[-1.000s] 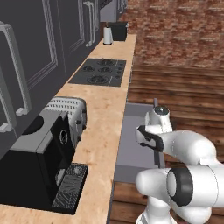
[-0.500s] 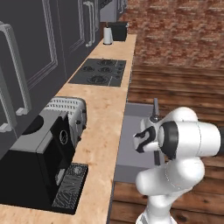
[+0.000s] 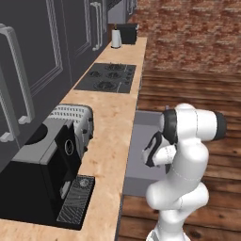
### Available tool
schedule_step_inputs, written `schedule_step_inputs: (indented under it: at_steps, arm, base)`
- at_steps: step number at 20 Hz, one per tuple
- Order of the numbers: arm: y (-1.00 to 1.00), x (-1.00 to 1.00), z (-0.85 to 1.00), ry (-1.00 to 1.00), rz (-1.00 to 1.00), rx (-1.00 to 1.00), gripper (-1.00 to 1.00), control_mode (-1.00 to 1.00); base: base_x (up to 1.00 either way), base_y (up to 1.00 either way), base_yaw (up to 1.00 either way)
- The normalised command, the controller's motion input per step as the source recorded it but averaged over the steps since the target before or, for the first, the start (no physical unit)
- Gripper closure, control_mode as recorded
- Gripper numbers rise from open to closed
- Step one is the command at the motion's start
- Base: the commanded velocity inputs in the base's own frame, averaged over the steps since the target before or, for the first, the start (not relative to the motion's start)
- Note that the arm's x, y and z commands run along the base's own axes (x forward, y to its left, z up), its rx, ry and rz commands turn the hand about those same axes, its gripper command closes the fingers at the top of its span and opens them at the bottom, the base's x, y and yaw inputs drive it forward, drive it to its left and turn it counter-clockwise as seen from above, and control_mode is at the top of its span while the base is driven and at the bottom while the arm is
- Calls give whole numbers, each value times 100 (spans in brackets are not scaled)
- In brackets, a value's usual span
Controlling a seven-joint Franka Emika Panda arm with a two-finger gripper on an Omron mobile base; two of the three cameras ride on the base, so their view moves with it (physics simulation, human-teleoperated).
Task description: Pick up the metallic utensils from the counter and place them in the open drawer. Make sure not to pick up any wooden utensils.
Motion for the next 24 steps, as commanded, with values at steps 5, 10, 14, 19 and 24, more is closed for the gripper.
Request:
schedule_step_inputs:
  at_steps: [5, 10, 14, 19, 24]
  arm:
    - [0, 5, -12, 0, 0, -1, -100, -100]
    - [-80, -29, -33, 7, -4, 0, -100, -100]
    - [-100, -59, -34, 3, -5, 1, -100, -100]
    - [-70, -51, 43, -3, -9, 5, -100, -100]
    - [20, -26, 100, -18, 6, 0, -100, -100]
  base:
    - [0, 0, 0]
    - [0, 0, 0]
    - [0, 0, 0]
    - [0, 0, 0]
    - [0, 0, 0]
